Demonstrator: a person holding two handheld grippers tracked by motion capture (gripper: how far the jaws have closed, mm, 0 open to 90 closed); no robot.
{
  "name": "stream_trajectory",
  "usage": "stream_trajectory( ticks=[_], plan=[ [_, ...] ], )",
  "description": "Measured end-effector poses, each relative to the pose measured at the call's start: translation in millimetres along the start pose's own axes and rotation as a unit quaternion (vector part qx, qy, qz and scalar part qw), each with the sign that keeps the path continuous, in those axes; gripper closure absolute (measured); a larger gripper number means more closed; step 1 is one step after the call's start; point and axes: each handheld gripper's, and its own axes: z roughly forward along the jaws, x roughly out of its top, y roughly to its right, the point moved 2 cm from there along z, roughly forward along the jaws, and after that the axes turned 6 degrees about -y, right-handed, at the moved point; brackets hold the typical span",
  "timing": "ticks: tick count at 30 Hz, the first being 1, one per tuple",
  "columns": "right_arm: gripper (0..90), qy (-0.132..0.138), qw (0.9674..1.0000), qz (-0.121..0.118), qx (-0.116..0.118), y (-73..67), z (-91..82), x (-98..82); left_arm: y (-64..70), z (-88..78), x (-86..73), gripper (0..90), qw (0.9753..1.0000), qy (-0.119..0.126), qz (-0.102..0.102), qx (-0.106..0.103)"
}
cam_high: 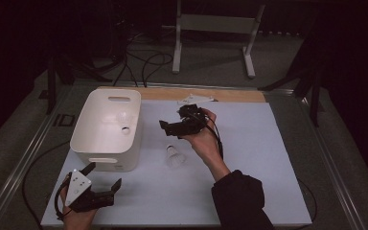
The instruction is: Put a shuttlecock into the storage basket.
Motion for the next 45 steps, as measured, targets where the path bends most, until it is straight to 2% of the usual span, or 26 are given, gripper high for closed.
stream_trajectory(
  ticks=[19,45],
  plan=[
    [9.8,-0.005,1.0000,-0.005,0.001,-0.5,-0.7,-8.4,0.6,0.3,0.1,0.3,1.0000,-0.001,0.002,0.000],
    [9.7,-0.018,0.9998,0.001,-0.003,6.5,3.5,-34.7,0.4,0.2,0.1,0.3,1.0000,0.000,0.003,0.001]
  ],
)
